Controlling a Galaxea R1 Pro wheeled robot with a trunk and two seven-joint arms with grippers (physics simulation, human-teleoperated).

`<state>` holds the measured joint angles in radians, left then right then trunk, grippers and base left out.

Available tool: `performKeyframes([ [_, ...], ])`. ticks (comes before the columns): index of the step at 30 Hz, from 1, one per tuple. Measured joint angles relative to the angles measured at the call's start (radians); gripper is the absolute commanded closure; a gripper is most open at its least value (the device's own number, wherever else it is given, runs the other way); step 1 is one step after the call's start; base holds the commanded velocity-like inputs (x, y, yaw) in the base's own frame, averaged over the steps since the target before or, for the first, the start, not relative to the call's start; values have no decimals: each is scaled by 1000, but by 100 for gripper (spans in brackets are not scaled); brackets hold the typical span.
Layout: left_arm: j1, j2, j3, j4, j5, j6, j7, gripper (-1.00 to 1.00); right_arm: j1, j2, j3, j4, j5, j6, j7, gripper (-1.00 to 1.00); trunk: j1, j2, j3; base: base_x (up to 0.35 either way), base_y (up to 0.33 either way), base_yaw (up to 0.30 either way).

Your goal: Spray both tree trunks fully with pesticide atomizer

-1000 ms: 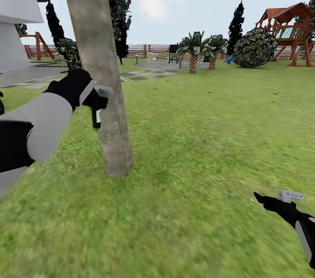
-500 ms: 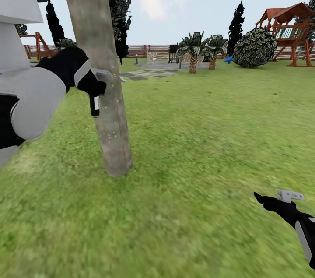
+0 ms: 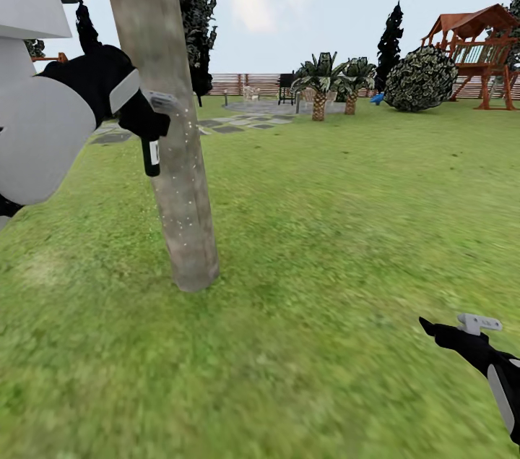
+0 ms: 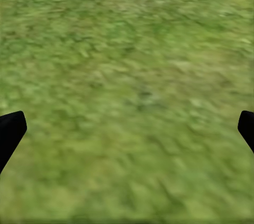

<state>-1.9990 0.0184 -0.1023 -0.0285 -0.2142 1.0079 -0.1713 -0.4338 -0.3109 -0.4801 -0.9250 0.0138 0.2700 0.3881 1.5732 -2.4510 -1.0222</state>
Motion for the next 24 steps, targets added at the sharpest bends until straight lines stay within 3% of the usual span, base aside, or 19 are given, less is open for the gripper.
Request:
performKeyframes([
  [4, -1, 4, -20, 3, -1, -1, -1, 100, 0, 0, 0, 0, 0, 0, 0, -100, 0, 0, 0, 0, 0, 0],
  [9, 15, 28, -36, 6, -1, -5, -2, 100, 0, 1, 0, 1, 0, 0, 0, -100, 0, 0, 0, 0, 0, 0],
  [24, 213, 38, -34, 5, 1, -14, -2, 100, 0, 0, 0, 1, 0, 0, 0, -100, 0, 0, 0, 0, 0, 0],
])
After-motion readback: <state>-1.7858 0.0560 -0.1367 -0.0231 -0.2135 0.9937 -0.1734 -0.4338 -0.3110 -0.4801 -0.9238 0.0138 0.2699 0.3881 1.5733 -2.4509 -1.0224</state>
